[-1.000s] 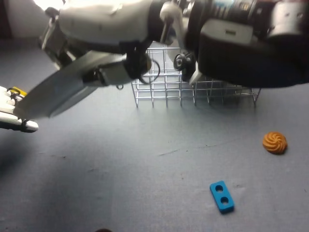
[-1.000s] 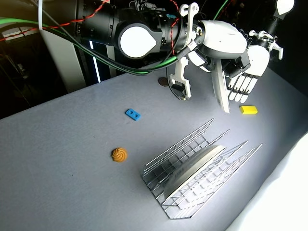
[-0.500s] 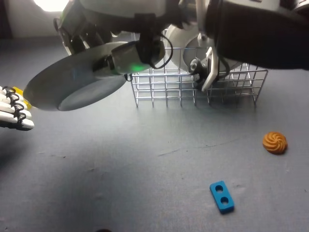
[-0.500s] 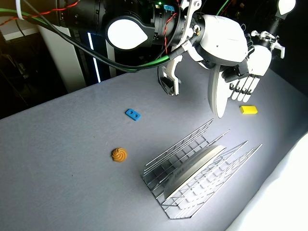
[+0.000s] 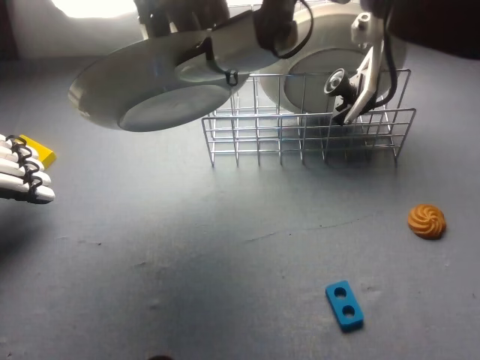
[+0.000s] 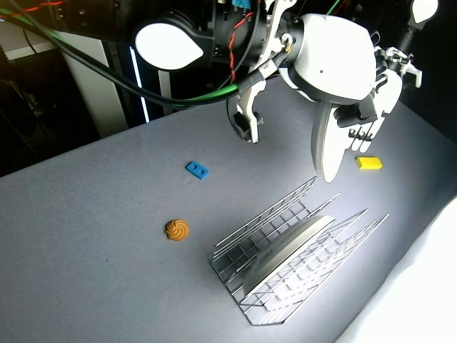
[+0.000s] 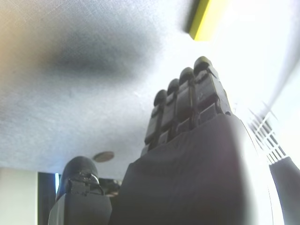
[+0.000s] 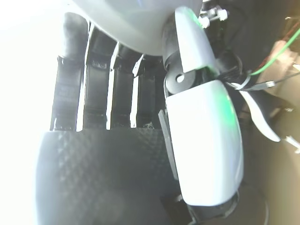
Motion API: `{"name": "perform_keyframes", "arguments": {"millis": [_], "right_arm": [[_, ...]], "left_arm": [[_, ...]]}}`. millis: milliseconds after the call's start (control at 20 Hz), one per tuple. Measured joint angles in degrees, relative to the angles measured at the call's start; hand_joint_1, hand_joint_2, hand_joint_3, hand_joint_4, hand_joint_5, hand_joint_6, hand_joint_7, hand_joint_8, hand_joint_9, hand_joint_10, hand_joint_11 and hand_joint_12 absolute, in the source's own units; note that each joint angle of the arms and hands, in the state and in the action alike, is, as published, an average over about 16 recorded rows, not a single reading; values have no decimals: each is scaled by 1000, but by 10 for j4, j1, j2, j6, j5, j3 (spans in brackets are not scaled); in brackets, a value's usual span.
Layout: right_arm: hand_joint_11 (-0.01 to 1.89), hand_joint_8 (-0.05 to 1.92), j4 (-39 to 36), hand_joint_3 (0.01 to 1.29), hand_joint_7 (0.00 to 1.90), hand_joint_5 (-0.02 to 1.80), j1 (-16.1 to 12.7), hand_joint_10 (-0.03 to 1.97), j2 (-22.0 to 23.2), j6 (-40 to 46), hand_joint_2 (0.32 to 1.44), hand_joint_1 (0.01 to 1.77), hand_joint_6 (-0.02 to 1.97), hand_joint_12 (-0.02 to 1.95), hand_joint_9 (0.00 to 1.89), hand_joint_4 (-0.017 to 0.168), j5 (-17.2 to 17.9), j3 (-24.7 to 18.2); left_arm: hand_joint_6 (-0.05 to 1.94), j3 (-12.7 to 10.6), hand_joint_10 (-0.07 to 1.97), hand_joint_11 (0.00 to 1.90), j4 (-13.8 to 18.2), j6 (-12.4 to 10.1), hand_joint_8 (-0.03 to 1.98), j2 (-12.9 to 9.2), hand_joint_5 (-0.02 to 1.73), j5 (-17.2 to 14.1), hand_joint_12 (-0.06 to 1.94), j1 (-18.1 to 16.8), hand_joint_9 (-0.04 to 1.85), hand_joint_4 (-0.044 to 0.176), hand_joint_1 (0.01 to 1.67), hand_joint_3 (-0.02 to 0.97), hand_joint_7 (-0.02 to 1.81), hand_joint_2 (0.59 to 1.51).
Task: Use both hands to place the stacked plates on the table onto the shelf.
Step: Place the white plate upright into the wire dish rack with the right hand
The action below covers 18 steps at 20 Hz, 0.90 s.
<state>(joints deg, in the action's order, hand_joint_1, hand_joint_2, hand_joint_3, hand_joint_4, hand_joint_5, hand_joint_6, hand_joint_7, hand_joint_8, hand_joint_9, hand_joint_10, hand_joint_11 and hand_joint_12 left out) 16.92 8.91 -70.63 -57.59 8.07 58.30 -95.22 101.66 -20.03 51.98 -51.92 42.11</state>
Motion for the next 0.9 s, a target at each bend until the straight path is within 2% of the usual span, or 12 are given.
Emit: {"name": "perform_keyframes", "arguments": {"millis": [550,900], "right_arm": [[679,1223,88,14,915,812,-9,1210,50,-1,1088,1192,966,1584,846,-8,-13,-5],[672,1225,120,14,919,815,2,1216,78,-1,1088,1193,963,1610,845,-8,-13,-5]], "left_arm": [[10,0,7,16,0,0,-3,0,16,0,-5,1,15,-4,12,21,15,1065],[10,0,7,15,0,0,-2,0,16,0,-5,1,15,-3,12,21,17,1066]]}}
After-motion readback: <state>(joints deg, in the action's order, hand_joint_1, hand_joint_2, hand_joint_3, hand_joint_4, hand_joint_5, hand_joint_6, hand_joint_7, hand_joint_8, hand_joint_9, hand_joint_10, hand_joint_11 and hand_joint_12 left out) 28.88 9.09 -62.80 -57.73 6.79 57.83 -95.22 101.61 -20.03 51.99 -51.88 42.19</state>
